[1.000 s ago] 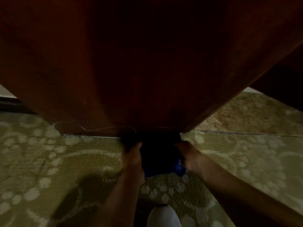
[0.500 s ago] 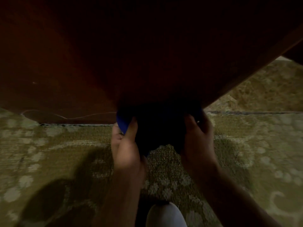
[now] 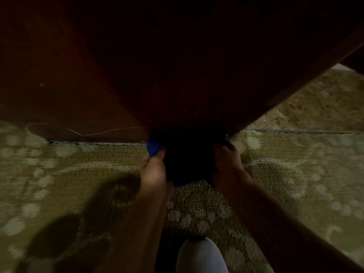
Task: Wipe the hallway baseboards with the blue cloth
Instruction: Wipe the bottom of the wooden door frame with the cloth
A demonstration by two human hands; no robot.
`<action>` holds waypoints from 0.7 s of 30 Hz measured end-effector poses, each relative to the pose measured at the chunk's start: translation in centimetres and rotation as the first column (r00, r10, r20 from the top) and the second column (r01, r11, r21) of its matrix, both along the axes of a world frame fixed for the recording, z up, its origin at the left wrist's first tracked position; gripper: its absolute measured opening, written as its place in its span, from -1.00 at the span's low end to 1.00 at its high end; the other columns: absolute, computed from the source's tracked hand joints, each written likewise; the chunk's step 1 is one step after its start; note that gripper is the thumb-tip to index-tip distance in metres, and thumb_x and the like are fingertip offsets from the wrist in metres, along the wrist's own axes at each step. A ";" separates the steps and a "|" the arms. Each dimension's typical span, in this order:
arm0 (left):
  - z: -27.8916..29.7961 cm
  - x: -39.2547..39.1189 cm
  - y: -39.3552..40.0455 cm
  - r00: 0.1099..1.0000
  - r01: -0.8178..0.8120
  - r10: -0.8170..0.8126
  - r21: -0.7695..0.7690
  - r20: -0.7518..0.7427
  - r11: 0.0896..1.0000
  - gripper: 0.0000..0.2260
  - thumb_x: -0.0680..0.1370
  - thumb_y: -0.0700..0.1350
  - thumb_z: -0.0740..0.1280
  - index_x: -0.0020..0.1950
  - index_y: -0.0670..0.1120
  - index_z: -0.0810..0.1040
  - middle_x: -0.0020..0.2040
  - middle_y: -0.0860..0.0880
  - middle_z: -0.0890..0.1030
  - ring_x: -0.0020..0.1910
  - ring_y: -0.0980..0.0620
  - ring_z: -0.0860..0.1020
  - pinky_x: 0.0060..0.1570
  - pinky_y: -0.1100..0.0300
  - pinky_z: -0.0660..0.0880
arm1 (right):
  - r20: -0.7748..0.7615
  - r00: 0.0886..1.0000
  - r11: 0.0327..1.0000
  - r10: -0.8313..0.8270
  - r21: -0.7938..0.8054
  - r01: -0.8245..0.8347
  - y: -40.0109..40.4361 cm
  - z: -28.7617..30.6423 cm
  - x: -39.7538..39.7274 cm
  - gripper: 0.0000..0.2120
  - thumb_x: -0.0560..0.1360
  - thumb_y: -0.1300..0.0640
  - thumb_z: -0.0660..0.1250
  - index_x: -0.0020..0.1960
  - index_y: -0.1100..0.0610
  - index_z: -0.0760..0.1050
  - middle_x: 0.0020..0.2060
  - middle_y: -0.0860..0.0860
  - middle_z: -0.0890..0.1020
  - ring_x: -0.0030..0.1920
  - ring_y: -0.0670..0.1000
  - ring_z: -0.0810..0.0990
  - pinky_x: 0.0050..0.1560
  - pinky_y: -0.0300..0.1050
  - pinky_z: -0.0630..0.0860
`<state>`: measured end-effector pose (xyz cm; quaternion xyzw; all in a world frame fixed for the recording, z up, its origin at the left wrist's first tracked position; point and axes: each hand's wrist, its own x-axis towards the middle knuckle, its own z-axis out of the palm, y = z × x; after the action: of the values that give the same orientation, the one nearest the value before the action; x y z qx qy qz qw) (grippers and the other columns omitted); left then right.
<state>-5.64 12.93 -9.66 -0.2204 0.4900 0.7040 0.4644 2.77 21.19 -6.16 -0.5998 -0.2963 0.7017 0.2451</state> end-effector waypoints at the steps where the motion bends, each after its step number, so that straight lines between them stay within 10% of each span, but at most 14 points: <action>1: 0.0 0.1 0.0 1.000 0.003 -0.002 -0.013 0.015 1.000 -0.71 0.59 -0.14 0.30 0.31 -0.04 0.50 0.26 -0.16 0.62 0.11 -0.18 0.65 0.07 -0.21 0.59 | 0.013 1.000 1.000 -0.009 -0.006 0.009 0.0 0.0 0.0 -0.68 0.58 0.30 0.16 0.30 0.15 0.47 0.03 0.14 0.64 0.01 0.17 0.65 0.07 0.11 0.59; 8: 3.5 0.6 -0.4 0.971 -0.017 0.055 0.160 -0.233 0.987 -0.64 0.61 -0.14 0.28 0.39 0.10 0.45 0.23 0.00 0.63 0.14 -0.05 0.65 0.05 -0.09 0.62 | -0.218 0.976 0.994 0.021 0.106 0.002 0.1 2.7 1.2 -0.72 0.61 0.23 0.13 0.28 0.11 0.48 0.12 0.16 0.62 0.07 0.17 0.62 -0.13 0.01 0.58; 13: 0.5 -0.6 -1.1 0.994 0.052 -0.058 -0.059 -0.089 0.997 -0.83 0.61 -0.19 0.28 0.10 0.05 0.57 0.21 -0.11 0.64 0.13 -0.16 0.62 0.20 -0.27 0.50 | -0.036 0.999 0.998 0.025 0.066 -0.023 -0.6 -1.1 0.0 -0.65 0.60 0.28 0.15 0.34 0.08 0.45 0.11 0.11 0.63 0.06 0.16 0.62 0.10 0.12 0.56; 21: 0.9 -3.0 -4.0 0.990 0.137 -0.138 -0.126 0.001 0.983 -0.85 0.62 -0.20 0.25 0.16 -0.07 0.54 0.19 -0.18 0.64 0.09 -0.16 0.62 0.08 -0.12 0.57 | 0.115 0.969 0.976 0.218 -0.004 -0.219 -2.6 -1.4 -0.4 -0.70 0.53 0.13 0.34 0.26 0.06 0.49 0.11 0.12 0.64 0.06 0.18 0.64 0.11 0.24 0.57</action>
<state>-8.62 8.90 -8.73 -0.2121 0.5493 0.6388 0.4952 2.38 18.56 -7.59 -0.6020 -0.3771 0.6874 0.1513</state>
